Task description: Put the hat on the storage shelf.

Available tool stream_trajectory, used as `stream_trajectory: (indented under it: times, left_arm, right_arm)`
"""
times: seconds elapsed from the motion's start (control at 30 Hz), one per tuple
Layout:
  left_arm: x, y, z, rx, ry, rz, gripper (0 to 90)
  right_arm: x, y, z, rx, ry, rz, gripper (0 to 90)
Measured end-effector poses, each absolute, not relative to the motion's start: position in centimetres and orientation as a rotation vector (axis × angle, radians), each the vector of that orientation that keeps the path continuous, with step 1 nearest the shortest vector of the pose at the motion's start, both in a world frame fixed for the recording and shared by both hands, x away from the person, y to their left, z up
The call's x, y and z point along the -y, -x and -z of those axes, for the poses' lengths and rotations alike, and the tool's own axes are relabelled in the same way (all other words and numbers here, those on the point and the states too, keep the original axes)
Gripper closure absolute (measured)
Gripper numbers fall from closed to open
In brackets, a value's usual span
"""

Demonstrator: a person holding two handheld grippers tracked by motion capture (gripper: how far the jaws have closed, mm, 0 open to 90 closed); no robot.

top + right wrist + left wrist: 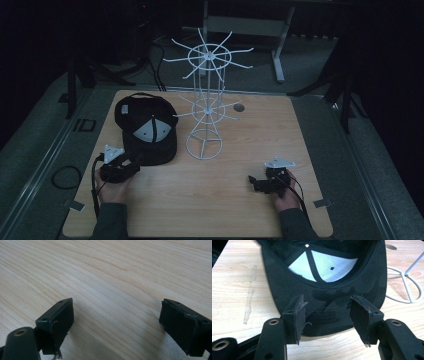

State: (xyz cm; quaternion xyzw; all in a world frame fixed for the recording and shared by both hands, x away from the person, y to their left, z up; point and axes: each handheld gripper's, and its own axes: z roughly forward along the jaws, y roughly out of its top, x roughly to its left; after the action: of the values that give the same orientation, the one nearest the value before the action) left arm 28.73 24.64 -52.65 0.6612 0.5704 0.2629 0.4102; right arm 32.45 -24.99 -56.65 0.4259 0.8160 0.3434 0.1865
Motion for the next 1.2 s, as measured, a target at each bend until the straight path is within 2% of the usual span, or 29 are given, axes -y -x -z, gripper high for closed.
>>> stream_trajectory:
  times: [0.53,0.77,1.03,1.2]
  left_arm:
    - [-25.1,-29.2,52.5,-1.446,-1.666,-0.665,45.2]
    - [-25.6,-29.8,52.7,-1.466,-1.669,-0.652,41.7]
    - [-27.0,-32.6,53.7,-1.530,-1.672,-0.614,29.5]
    - [-26.9,-33.2,54.0,-1.527,-1.705,-0.606,31.4]
  right_arm:
    - [25.0,-32.4,56.6,-2.298,-1.201,-0.967,12.2]
    - [25.0,-32.4,56.6,-2.298,-1.199,-0.967,12.3]
    - [25.0,-32.4,56.6,-2.298,-1.201,-0.967,12.3]
    - [25.0,-32.4,56.6,-2.299,-1.201,-0.967,12.3]
